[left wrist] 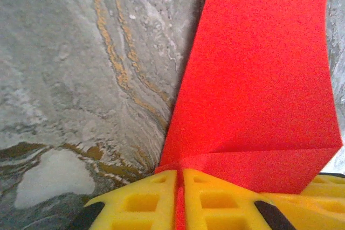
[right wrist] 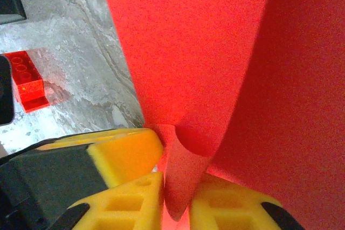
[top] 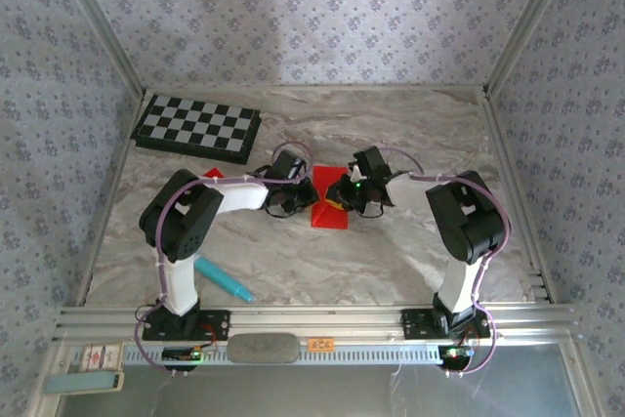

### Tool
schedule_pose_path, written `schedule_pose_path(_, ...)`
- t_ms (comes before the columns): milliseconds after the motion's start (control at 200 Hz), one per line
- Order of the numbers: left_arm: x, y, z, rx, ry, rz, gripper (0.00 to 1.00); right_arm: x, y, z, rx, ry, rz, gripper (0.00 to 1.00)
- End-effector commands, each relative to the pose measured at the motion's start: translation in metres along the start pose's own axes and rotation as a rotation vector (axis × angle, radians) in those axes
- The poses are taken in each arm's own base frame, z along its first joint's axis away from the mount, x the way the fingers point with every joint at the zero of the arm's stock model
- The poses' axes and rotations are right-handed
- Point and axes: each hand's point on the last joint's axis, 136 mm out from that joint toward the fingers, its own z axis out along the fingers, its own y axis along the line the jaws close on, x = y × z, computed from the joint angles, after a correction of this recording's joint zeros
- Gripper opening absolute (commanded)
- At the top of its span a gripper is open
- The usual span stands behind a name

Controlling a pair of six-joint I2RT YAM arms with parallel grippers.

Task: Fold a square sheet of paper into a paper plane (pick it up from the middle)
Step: Turn over the paper at the center of the table.

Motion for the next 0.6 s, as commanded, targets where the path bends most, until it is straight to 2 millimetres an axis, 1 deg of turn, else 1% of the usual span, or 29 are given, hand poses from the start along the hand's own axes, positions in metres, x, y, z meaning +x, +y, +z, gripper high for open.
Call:
schedule_pose_path(0,-0.005,-0.001,-0.017,0.017,-0.015,-0.027,0.15,0.002,-0.004,0.005,0.002,0.01,0.001,0.14)
schedule_pose_path(100,-0.014,-0.006,-0.035,0.056,-0.046,-0.041,0.23,-0.004,-0.001,0.001,-0.009,-0.013,-0.021,0.08)
schedule_pose_path(195,-0.023,-0.007,-0.057,0.092,-0.084,-0.053,0.35,-0.012,0.011,-0.008,-0.05,-0.047,-0.062,0.05)
schedule_pose_path(345,-0.033,-0.013,-0.093,0.196,-0.144,-0.066,0.52,-0.023,0.046,-0.032,-0.172,-0.096,-0.152,0.03)
schedule_pose_path(400,-0.035,-0.018,-0.105,0.242,-0.166,-0.065,0.61,-0.026,0.059,-0.042,-0.225,-0.108,-0.178,0.03)
schedule_pose_path(500,-0.036,-0.033,-0.124,0.333,-0.189,-0.045,0.74,-0.029,0.083,-0.06,-0.318,-0.117,-0.214,0.03)
schedule_pose_path(595,-0.034,-0.05,-0.134,0.421,-0.182,-0.023,0.85,-0.029,0.105,-0.077,-0.397,-0.118,-0.247,0.03)
